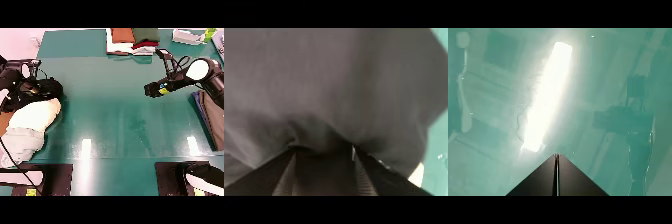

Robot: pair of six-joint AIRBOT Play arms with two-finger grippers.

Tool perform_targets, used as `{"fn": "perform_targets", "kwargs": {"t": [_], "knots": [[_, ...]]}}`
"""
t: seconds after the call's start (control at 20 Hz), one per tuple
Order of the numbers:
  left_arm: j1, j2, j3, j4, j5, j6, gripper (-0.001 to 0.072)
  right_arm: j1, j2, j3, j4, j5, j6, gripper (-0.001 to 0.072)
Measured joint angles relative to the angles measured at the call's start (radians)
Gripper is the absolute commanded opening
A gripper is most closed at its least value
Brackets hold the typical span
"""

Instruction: Fold the shirts.

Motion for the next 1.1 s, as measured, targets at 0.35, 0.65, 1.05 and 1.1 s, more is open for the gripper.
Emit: {"fn": "perform_targets", "kwargs": {"t": [0.35, 0.65, 1.05, 1.1], "knots": [[0.005, 0.057, 0.072, 0.0, -0.005, 0.003, 0.0021, 0.0, 0.0, 0.068, -0.001, 0.0, 0.0, 0.0021], [-0.124, 0.334, 0.317, 0.003, -0.01, 0.023, 0.0019, -0.001, 0.0, 0.36, -0.019, 0.025, 0.0, 0.0021], [-0.61, 0.433, 0.474, 0.041, -0.071, 0.052, 0.0021, -0.002, 0.0, 0.676, -0.165, 0.051, 0.001, 0.0021], [-0.669, 0.409, 0.478, 0.04, -0.073, 0.053, 0.0022, -0.002, 0.0, 0.698, -0.186, 0.057, 0.005, 0.0021]]}}
